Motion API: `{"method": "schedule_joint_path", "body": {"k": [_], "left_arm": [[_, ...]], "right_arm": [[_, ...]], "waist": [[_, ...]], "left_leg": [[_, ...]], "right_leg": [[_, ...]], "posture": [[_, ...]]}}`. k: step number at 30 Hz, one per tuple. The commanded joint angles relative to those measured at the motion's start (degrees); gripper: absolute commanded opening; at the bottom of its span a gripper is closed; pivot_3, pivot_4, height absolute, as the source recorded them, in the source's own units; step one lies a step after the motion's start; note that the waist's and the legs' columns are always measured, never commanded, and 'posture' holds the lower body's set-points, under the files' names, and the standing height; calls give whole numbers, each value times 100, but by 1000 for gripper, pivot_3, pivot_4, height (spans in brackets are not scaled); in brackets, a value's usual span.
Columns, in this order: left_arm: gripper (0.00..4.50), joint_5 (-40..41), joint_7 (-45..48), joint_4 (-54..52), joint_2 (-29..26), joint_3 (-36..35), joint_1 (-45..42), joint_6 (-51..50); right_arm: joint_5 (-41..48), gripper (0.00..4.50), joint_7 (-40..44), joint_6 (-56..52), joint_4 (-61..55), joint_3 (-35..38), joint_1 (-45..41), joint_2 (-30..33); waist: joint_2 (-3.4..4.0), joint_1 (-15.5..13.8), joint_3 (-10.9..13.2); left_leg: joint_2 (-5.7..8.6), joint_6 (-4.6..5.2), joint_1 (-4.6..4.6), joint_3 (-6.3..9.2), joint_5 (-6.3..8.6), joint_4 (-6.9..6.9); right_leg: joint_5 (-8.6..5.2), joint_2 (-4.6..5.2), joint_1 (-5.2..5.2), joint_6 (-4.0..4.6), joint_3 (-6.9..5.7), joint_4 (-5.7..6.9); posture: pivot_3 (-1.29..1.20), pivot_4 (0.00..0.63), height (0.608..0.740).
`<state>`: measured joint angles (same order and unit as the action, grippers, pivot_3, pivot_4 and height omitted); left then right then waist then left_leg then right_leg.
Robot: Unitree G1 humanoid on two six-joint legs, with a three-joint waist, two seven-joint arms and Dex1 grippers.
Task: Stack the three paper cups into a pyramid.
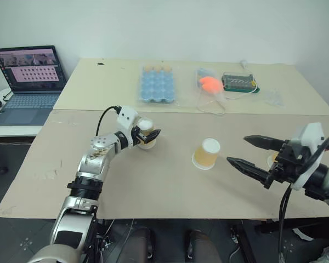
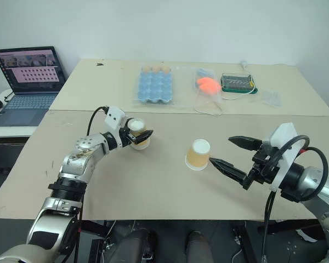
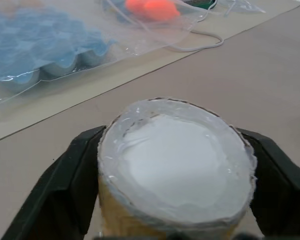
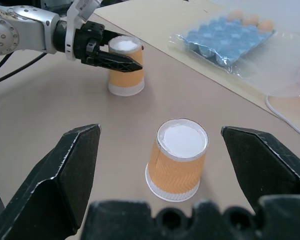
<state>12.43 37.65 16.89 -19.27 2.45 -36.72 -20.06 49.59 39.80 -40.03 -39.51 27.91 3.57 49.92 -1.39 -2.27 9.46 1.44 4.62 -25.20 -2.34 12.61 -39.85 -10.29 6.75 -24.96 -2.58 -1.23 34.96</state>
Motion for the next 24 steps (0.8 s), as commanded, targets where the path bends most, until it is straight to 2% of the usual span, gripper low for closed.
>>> {"method": "schedule_joint_path", "body": {"k": [1, 3, 7, 15, 19, 24], "left_arm": [[2495, -37, 97, -27, -56, -32, -177, 172], [2338, -62, 133, -47, -82, -23, -180, 200], [2338, -35, 390, -244, -128, 40, -196, 224], [2338, 643, 2196, -859, -119, 590, -182, -33], [2338, 586, 2881, -611, -100, 1037, -256, 29], [2338, 312, 3272, 117, 47, 1380, -507, 348]], "right_arm": [[85, 4500, -30, 45, -144, 255, 16, 42], [92, 4500, -39, 48, -151, 252, 21, 40], [63, 4500, -76, 57, -155, 186, 8, 23], [3, 4500, -172, 103, -149, 75, -23, -35], [29, 4500, -272, 101, -221, 167, 23, -73], [133, 4500, -371, 57, -432, 429, 277, -97]], "waist": [[0, 0, 0], [0, 0, 0], [0, 1, 0], [0, -9, 0], [0, -1, 0], [0, -2, 0]], "left_leg": [[0, 0, 0, 0, 0, 0], [0, 0, 0, 0, 0, 0], [0, 0, 0, 0, 0, 0], [1, 0, -4, 0, 0, 0], [1, 2, -3, 0, -1, 0], [1, 4, -3, -1, -2, -1]], "right_leg": [[0, 0, 0, 0, 0, 0], [0, 0, 0, 0, 0, 0], [0, -1, 0, 0, 0, 0], [-10, 5, 0, 18, -3, -3], [-20, -1, 0, 33, -2, -1], [-20, -24, 1, 33, -2, 0]], "posture": [[0, 150, 716], [0, 150, 716], [0, 150, 716], [0, 150, 716], [0, 150, 716], [0, 150, 716]]}}
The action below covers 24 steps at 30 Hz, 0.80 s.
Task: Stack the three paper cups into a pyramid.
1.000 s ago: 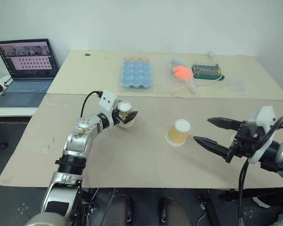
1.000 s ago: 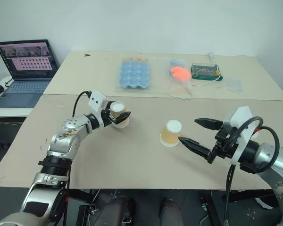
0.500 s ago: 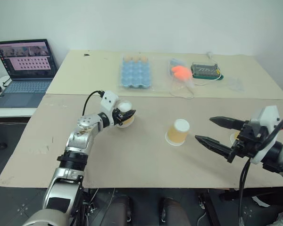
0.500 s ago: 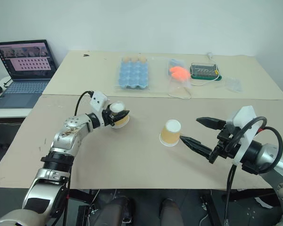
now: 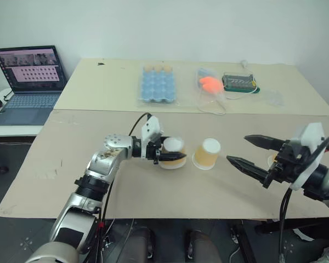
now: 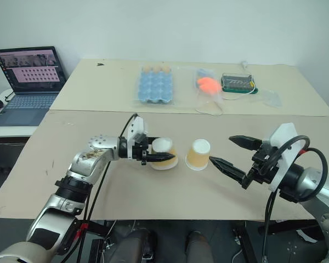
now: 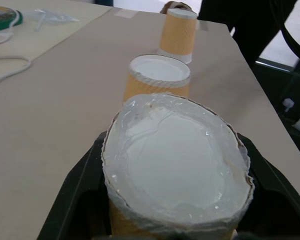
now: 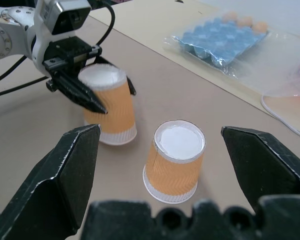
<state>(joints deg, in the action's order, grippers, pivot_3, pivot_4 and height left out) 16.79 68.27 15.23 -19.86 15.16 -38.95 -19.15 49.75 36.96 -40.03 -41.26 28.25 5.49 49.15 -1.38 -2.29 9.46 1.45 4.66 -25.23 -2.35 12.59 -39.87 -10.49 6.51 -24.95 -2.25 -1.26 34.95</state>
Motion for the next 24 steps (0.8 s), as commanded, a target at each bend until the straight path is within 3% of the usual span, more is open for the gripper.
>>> {"method": "schedule_joint_path", "body": {"k": [1, 12, 24], "left_arm": [[2338, -156, 240, 422, 162, 125, -360, 311], [2338, -434, 284, 1211, 684, 143, -814, 789], [2338, -653, 320, 1808, 766, 61, -1067, 1119]], "right_arm": [[149, 4500, -111, 50, -309, 479, 151, -29], [434, 4500, -381, 55, -592, 941, 544, -74], [515, 4500, -410, 81, -590, 1019, 575, -2]], "waist": [[0, 0, 0], [-1, 7, 0], [-1, 4, 1]], "left_leg": [[0, 1, 0, -1, 0, 0], [0, 5, 0, -1, 2, -4], [0, 5, 0, -1, 2, -5]], "right_leg": [[0, -1, 0, -1, 0, 0], [17, -2, 3, -33, -1, -1], [18, -4, 4, -35, -2, -1]], "posture": [[0, 150, 716], [0, 150, 716], [0, 150, 716]]}}
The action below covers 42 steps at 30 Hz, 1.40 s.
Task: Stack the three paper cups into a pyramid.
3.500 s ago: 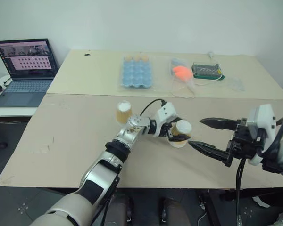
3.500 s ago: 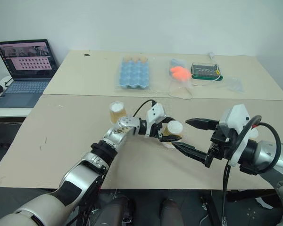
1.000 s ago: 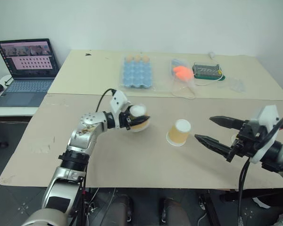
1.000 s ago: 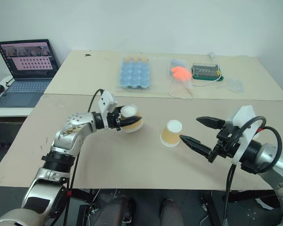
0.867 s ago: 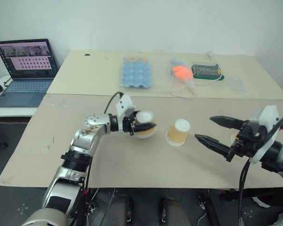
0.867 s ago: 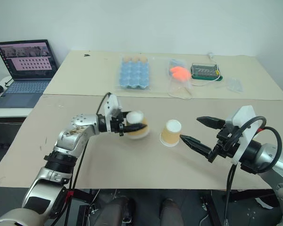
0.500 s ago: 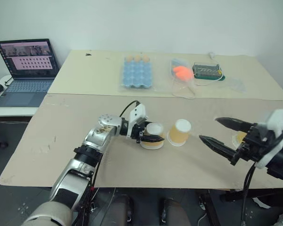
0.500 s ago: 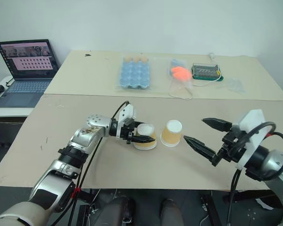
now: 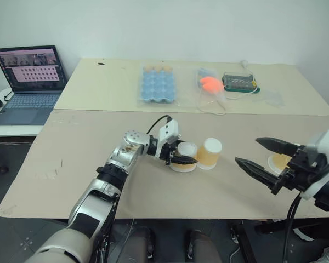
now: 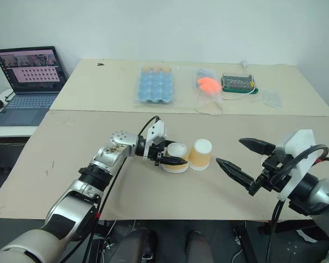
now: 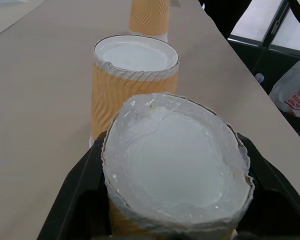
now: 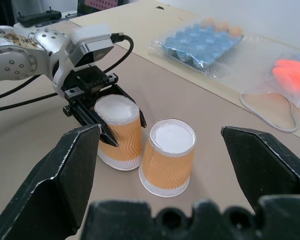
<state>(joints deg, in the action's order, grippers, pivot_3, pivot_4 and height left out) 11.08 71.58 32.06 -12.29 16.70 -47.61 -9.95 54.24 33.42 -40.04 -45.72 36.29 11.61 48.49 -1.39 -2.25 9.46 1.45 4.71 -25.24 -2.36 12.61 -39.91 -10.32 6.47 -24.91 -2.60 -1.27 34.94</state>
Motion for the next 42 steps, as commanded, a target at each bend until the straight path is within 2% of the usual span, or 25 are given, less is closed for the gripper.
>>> {"method": "schedule_joint_path", "body": {"k": [1, 12, 14, 18, 24, 31, 35, 39, 42], "left_arm": [[2338, -91, -11, 165, 11, -98, -212, 225], [2338, -418, -379, 838, 134, -148, -378, 653], [3317, -427, -371, 878, 145, -152, -377, 702], [4422, -460, -334, 888, 149, -168, -372, 709], [4422, -386, -183, 671, 29, -264, -417, 564], [4422, -130, 300, -510, -495, -318, -295, -16], [4422, 499, 1170, -2247, -1495, -447, 8, -959], [4422, 1030, 1248, -3032, -2006, -674, 83, -1800], [4422, 1295, 1192, -3299, -2186, -783, 75, -2187]], "right_arm": [[67, 4500, -54, 82, -144, 218, -33, 65], [132, 4500, -68, 60, -158, 268, -40, 119], [131, 4500, -79, 62, -154, 259, -43, 123], [133, 4500, -100, 65, -141, 244, -54, 137], [134, 4500, -99, 85, -110, 199, -72, 150], [123, 4500, -79, 93, -72, 163, -100, 154], [52, 4500, -64, 107, -22, 88, -113, 137], [-101, 4500, 38, 131, 86, 213, 127, 61], [-232, 4500, 122, 178, 195, 320, 300, 7]], "waist": [[0, 0, 0], [0, -1, 0], [0, 0, 0], [-1, 0, 0], [-1, -1, 0], [1, 11, -1], [1, 73, 0], [5, 74, -2], [5, 30, -2]], "left_leg": [[0, 0, 0, 0, 0, -1], [0, 1, 2, 0, 0, -6], [0, 1, 3, 0, 0, -7], [0, 2, 2, 0, 1, -7], [0, 5, 0, 0, 3, -7], [-1, 5, -4, 0, 3, -6], [-3, 4, -4, -1, 3, -4], [-5, 3, -3, -1, 3, -1], [-4, 4, -2, -1, 3, -5]], "right_leg": [[0, 0, 0, 0, 0, 0], [2, 0, 6, -4, -1, 1], [2, 0, 9, -4, -1, 0], [2, -1, 6, -4, -1, 0], [2, 1, 5, -5, -2, 0], [2, 1, -2, -3, 1, 1], [-2, 0, -6, 5, 7, 2], [-14, 2, -8, 26, 10, 4], [-20, 2, 0, 32, 3, 0]], "posture": [[0, 150, 716], [0, 150, 716], [0, 150, 716], [0, 150, 716], [0, 150, 716], [0, 150, 716], [0, 150, 716], [0, 150, 716], [0, 150, 716]]}}
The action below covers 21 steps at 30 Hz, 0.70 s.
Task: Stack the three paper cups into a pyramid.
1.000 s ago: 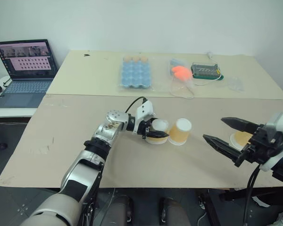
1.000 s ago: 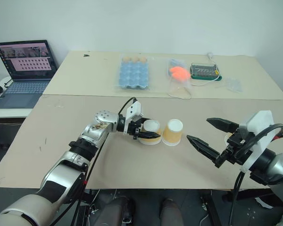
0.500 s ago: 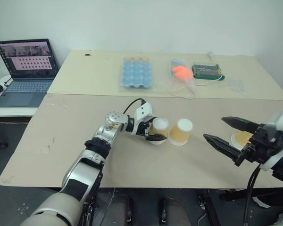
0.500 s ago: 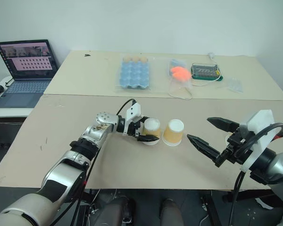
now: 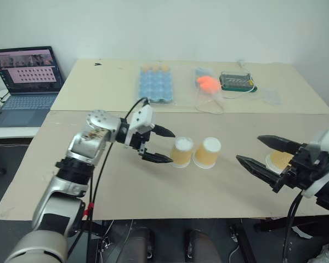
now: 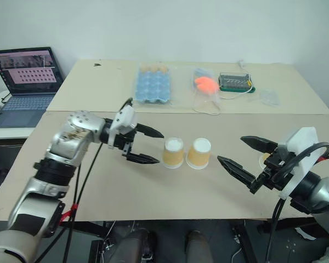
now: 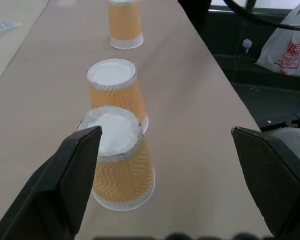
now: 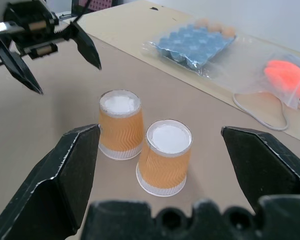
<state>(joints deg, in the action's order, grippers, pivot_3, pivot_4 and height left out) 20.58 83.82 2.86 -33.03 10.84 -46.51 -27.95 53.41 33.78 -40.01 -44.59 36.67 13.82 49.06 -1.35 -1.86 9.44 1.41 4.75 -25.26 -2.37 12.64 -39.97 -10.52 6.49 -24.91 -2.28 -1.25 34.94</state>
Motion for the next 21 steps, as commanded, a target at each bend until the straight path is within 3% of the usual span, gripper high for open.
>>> {"method": "schedule_joint_path", "body": {"k": [1, 4, 21], "left_arm": [[4422, 341, -128, -433, -138, -231, -34, -399], [4422, 357, -294, -523, -186, -273, -32, -425], [4422, 495, -420, -571, -270, -208, -26, -445]], "right_arm": [[-362, 4500, 151, 241, 361, 528, 350, -162], [-708, 4500, 285, 377, 793, 900, 772, -347], [-868, 4500, 478, 452, 837, 921, 756, -433]], "waist": [[0, -18, 0], [0, -73, 0], [2, 46, -1]], "left_leg": [[3, 1, 0, 0, 0, -2], [6, 3, 2, 0, 1, -5], [2, 2, 13, -10, 2, -2]], "right_leg": [[0, 0, 1, -1, 3, 0], [-5, -4, 8, -9, 1, 0], [-5, -15, 5, -8, 30, 5]], "posture": [[0, 150, 716], [0, 150, 716], [0, 150, 716]]}}
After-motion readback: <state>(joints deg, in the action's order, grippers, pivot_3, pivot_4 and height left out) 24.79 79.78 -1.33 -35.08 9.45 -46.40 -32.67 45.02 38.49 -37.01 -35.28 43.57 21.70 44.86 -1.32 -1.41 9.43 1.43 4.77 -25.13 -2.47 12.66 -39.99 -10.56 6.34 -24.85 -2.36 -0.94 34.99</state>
